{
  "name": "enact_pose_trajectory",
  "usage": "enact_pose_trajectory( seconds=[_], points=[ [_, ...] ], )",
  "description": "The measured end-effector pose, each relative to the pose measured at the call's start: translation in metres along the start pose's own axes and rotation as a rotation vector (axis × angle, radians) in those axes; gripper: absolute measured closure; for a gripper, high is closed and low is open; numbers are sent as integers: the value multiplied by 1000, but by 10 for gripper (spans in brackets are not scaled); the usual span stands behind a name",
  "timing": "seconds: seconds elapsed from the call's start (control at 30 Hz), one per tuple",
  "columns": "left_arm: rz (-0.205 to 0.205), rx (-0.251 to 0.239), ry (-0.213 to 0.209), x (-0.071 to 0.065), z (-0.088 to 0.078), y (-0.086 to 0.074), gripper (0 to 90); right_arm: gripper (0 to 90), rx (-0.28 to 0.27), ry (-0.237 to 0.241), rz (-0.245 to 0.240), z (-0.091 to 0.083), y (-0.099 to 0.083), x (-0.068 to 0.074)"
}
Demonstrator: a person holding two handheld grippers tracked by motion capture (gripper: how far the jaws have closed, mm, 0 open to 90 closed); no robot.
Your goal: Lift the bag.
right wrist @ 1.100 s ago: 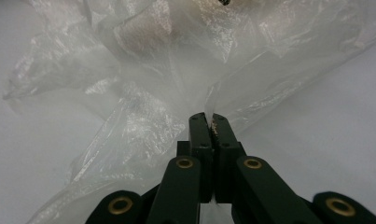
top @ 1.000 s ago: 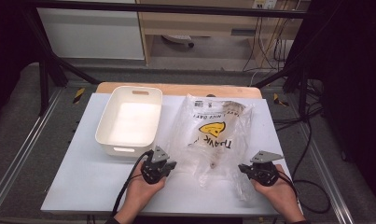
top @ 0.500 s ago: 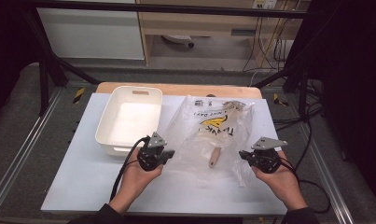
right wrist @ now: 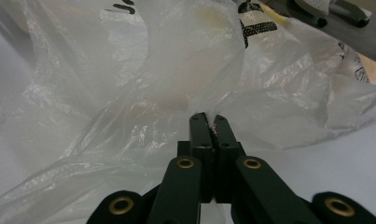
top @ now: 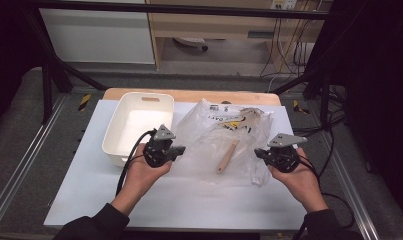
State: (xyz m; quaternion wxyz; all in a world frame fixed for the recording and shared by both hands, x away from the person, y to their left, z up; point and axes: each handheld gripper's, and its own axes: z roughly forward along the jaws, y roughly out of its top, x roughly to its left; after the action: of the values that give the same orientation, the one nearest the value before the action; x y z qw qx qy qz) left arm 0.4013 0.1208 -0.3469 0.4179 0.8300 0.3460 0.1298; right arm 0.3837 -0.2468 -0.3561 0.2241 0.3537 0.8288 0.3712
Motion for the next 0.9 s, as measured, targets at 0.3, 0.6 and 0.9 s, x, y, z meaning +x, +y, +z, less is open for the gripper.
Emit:
enact_pose_trajectory(
  seconds=[0.3,0.6,0.9],
  points=[
    [-5,-23,14,13,-13,26,900,900,-33,-43,0,-13,22,-17],
    [-32,-52,26,31,-24,56,900,900,-53,-82,-8,-25,48,-37],
    [-41,-78,50,44,-27,85,900,900,-79,-87,22,-30,69,-53]
  ],
)
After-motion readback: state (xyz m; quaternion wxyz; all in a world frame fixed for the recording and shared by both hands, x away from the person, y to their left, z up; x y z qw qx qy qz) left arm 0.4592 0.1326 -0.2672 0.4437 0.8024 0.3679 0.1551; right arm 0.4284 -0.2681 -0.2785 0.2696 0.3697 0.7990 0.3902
